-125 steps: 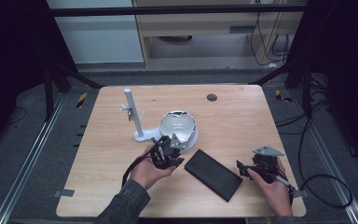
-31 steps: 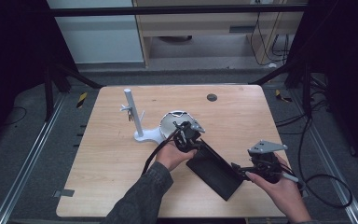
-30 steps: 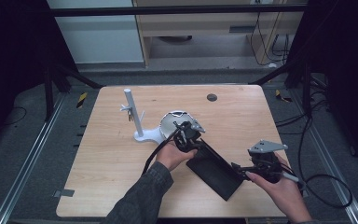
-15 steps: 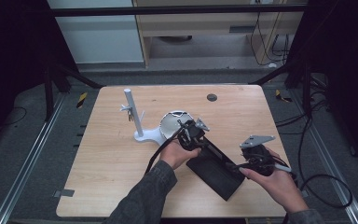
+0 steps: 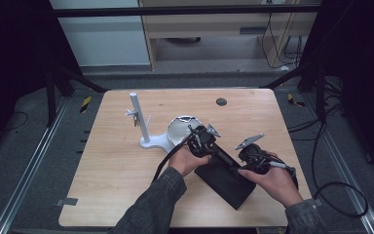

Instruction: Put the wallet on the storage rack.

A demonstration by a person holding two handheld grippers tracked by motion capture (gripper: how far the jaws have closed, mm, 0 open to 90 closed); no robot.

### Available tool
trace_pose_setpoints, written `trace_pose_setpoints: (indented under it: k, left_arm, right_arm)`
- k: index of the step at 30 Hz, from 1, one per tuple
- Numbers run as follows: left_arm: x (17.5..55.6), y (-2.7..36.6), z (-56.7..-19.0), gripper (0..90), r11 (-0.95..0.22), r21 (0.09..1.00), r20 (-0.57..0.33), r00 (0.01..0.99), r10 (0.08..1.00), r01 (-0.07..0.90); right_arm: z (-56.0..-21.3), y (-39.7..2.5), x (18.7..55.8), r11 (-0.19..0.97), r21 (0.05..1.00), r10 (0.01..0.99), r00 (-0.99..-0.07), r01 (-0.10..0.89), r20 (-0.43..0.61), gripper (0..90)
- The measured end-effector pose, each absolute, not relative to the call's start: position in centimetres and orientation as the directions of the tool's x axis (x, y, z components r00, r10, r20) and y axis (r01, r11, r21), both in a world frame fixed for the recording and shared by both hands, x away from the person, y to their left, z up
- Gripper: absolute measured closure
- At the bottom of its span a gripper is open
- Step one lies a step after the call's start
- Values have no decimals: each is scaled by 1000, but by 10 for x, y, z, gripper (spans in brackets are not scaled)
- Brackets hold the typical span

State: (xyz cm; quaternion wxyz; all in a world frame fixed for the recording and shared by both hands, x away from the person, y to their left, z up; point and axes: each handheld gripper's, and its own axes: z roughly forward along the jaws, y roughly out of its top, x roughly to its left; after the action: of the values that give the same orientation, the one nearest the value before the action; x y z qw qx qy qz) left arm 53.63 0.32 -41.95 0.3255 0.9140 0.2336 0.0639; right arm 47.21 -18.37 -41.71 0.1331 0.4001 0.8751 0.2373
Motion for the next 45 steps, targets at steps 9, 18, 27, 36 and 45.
trace_pose_setpoints:
  k: [9,18,27,36,45]
  left_arm:
    - [535,4,-419,831,-679,625,-33,882,471,386]
    - [536,5,-420,828,-675,625,-40,880,474,392]
    - [532,10,-417,779,-667,633,-27,872,488,393]
    - [505,46,-393,301,-656,674,39,871,490,340]
    - [485,74,-374,134,-641,721,86,884,459,263]
  right_arm:
    - [-433,-179,481,592,455,760,-649,665,-40,435]
    - [-441,-176,484,610,427,751,-659,668,-42,491]
    - [-446,-166,484,674,382,710,-698,632,-96,777]
    - [-430,-175,467,701,455,669,-728,549,-151,843]
    - [-397,-197,443,655,620,659,-727,432,-190,844]
